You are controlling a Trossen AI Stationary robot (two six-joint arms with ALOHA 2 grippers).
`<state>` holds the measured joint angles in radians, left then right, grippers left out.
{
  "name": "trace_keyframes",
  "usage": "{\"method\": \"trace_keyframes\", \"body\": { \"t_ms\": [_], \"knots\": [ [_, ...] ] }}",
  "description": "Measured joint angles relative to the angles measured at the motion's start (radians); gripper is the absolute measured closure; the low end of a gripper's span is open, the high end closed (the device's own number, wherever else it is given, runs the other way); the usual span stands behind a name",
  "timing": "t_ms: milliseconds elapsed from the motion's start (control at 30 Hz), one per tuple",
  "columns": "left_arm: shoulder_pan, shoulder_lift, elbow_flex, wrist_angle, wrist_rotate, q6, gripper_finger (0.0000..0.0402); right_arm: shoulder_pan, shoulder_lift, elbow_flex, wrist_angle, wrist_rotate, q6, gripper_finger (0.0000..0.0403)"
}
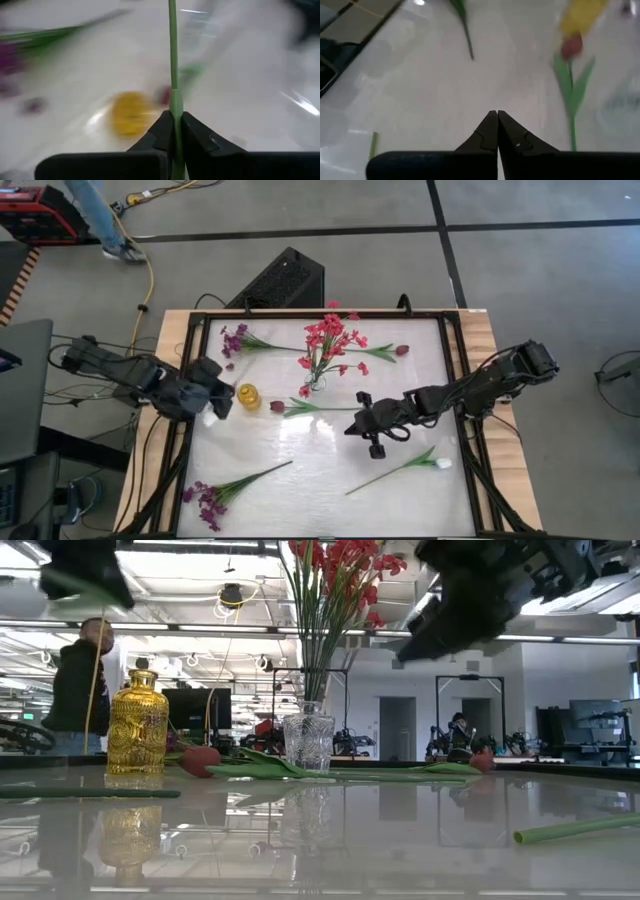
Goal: Sort flowers into vase by color
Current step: Put the left white tulip into the transparent vase
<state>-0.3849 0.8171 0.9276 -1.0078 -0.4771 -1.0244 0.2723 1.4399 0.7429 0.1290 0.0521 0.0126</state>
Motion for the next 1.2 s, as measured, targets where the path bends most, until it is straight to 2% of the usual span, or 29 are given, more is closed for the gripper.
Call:
{"method": "trace_keyframes", "body": {
  "t_ms": [167,233,367,467,567,700,767,933,1100,1200],
  "knots": [
    [-0.048,0.036,-0.032,0.306,0.152,0.184,0.0388,0.054,0.0,0.0,0.112,0.0,-0.272,0.0372],
    [-0.071,0.068,-0.036,0.336,0.178,0.193,0.0388,0.084,0.0,0.0,0.134,0.016,-0.376,0.0373],
    [-0.123,0.109,-0.036,0.33,0.194,0.137,0.0388,0.147,0.0,0.015,0.157,0.144,-0.537,0.0377],
    [-0.187,0.131,-0.036,0.348,0.223,0.193,0.0388,0.183,0.0,0.054,0.162,0.234,-0.595,0.0377],
    [-0.261,0.148,-0.037,0.392,0.218,0.289,0.0388,0.2,0.0,0.09,0.161,0.28,-0.582,0.0373],
    [-0.322,0.15,-0.037,0.457,0.028,0.361,0.0388,0.206,0.0,0.117,0.157,0.288,-0.506,0.0369],
    [-0.347,0.145,-0.037,0.475,-0.012,0.383,0.0388,0.206,0.0,0.122,0.154,0.29,-0.474,0.0368],
    [-0.368,0.181,-0.037,0.499,0.097,0.373,0.0388,0.215,0.0,0.139,0.157,0.292,-0.397,0.0368],
    [-0.363,0.29,-0.037,0.514,0.078,0.329,0.0388,0.269,0.007,0.163,0.12,0.296,-0.404,0.0367],
    [-0.358,0.377,-0.037,0.544,0.132,0.304,0.0388,0.321,0.03,0.18,0.081,0.396,-0.385,0.0367]
  ]
}}
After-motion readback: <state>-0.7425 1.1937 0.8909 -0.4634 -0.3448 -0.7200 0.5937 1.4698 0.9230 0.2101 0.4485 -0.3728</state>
